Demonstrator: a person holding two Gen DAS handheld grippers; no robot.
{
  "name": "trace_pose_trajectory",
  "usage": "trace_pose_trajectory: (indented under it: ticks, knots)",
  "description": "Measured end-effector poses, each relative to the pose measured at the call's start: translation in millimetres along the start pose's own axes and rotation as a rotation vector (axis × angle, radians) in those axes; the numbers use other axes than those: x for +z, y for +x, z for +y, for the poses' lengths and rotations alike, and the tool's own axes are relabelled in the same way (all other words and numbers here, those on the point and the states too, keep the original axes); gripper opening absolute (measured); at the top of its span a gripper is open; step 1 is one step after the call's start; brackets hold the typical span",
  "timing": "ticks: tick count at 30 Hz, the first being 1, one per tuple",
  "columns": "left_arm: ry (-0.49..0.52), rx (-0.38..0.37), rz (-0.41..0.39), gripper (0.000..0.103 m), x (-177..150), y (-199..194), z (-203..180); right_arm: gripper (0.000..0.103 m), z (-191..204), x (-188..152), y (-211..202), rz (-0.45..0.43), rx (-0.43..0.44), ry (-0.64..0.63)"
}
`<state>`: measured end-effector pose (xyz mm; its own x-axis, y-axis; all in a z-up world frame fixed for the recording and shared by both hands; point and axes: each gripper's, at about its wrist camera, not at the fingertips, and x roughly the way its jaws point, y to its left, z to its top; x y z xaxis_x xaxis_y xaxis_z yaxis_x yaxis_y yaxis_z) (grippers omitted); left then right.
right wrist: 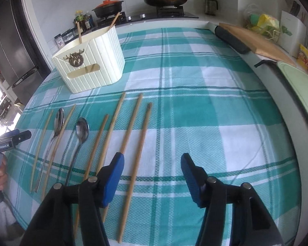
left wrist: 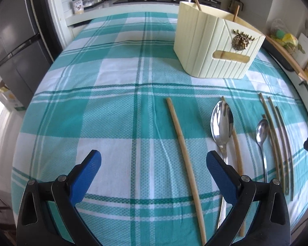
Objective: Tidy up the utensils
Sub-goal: 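Lower the left tool toward a chopstick while the right tool approaches another chopstick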
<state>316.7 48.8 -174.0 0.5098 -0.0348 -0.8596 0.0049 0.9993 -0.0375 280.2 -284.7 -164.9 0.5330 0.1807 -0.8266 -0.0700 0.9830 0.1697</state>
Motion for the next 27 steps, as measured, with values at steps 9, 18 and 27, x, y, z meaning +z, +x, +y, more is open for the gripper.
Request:
trace_pose_trajectory:
  ticks: [9,18,27]
  knots:
    - [0.010,0.019,0.034,0.101,20.3,29.6,-7.7,0.041,0.0,18.3,36.7,0.088,0.030,0.013]
    - [0.032,0.044,0.084,0.091,26.3,54.0,-6.9,0.034,8.6,38.8,62.3,0.136,0.004,-0.051]
    - [0.087,0.013,0.123,0.024,47.7,57.8,-21.6,0.007,3.6,84.7,92.6,0.145,-0.004,-0.040]
